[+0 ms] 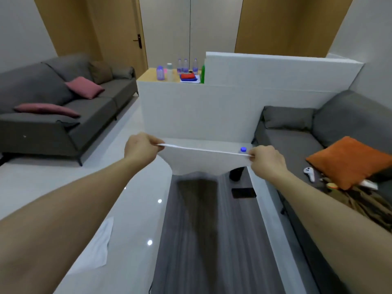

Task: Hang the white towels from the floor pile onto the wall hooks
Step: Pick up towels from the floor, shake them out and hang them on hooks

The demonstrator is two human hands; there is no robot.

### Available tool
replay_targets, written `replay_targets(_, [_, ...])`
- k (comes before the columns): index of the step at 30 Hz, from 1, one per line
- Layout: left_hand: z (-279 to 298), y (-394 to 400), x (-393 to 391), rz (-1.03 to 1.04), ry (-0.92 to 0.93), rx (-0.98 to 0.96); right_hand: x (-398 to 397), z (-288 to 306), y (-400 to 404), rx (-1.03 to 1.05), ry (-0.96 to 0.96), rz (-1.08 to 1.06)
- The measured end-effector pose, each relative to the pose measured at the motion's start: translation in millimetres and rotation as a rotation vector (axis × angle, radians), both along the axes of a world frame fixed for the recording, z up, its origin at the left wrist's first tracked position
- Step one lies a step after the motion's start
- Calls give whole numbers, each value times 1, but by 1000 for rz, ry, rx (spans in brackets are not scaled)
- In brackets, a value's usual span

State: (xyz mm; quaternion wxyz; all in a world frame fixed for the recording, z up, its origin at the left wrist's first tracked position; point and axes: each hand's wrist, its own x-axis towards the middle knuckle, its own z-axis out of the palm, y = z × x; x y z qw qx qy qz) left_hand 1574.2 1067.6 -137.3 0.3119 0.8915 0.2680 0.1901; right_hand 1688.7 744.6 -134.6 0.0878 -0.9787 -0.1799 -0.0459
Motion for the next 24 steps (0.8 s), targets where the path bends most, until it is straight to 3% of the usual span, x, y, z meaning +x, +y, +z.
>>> replay_targets(11, [-189, -66, -180, -178, 482, -90, -189, -179, -79, -190, 308, -79])
replay_targets(18, [-252, -90, -288, -333, 674, -143, -305, -237, -112, -246, 485, -130])
replay_targets(24, [-279, -94, -307, -309, 699, -125, -319, -270, -115, -244, 587, -149])
